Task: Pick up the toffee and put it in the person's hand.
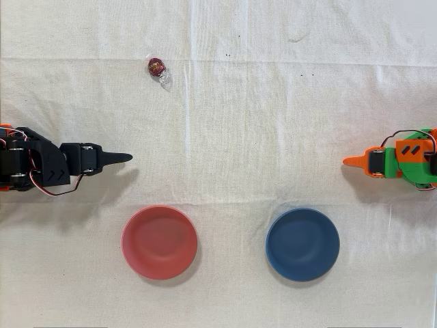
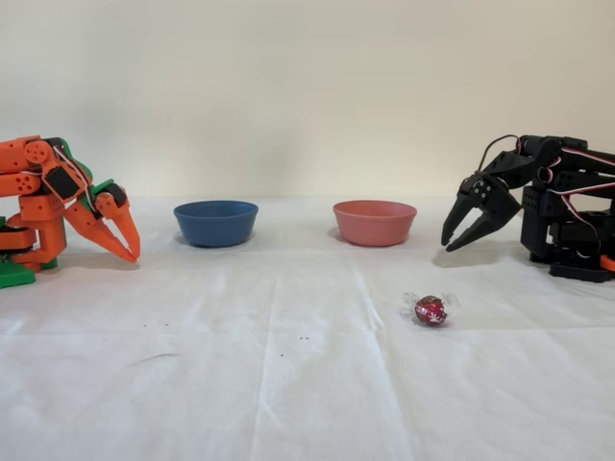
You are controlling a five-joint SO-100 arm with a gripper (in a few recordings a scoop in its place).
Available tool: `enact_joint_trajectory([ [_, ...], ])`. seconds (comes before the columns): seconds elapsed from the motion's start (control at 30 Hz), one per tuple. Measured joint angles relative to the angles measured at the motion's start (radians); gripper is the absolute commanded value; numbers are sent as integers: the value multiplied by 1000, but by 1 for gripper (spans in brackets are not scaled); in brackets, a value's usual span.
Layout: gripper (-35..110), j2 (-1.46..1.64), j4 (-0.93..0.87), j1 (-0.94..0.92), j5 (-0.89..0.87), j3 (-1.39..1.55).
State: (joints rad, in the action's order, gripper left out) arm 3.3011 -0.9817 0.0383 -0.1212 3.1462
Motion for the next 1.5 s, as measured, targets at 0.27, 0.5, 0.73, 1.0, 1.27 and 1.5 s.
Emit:
enact_joint_trajectory([
  [0.27,0,0,38,15,-31,15],
  [0.5,0,0,34,15,-25,15],
  [0.73,0,0,34,15,-25,15],
  [1.0,0,0,34,15,-25,15],
  [1.27,0,0,34,15,-25,15],
  [1.5,0,0,34,15,-25,15],
])
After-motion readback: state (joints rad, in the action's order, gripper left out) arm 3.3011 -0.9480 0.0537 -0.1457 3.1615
